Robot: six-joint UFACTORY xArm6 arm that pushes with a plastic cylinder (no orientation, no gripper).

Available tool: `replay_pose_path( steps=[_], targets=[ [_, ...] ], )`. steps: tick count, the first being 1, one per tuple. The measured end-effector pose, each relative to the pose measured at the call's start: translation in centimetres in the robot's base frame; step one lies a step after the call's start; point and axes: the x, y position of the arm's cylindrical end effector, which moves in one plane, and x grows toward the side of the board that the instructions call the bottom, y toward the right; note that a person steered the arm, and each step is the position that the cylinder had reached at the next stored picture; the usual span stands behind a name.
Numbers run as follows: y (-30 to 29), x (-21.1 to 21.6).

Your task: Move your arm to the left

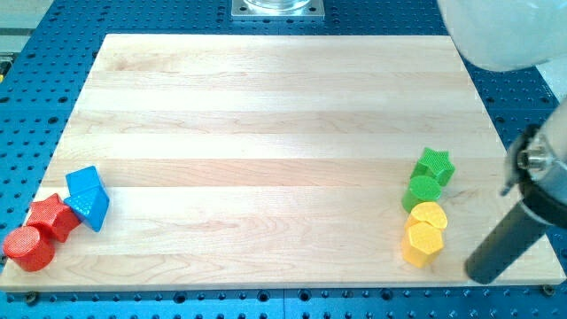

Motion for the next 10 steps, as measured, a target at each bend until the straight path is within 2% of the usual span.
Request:
replay_pose_path(
  steps=[4, 7, 8, 9, 10],
  targets=[
    [-10.0, 0.0],
    [-10.8, 0.1],
    [-14.7, 0.0],
    [-25.2, 0.1],
    [-29.4, 0.0]
  ],
)
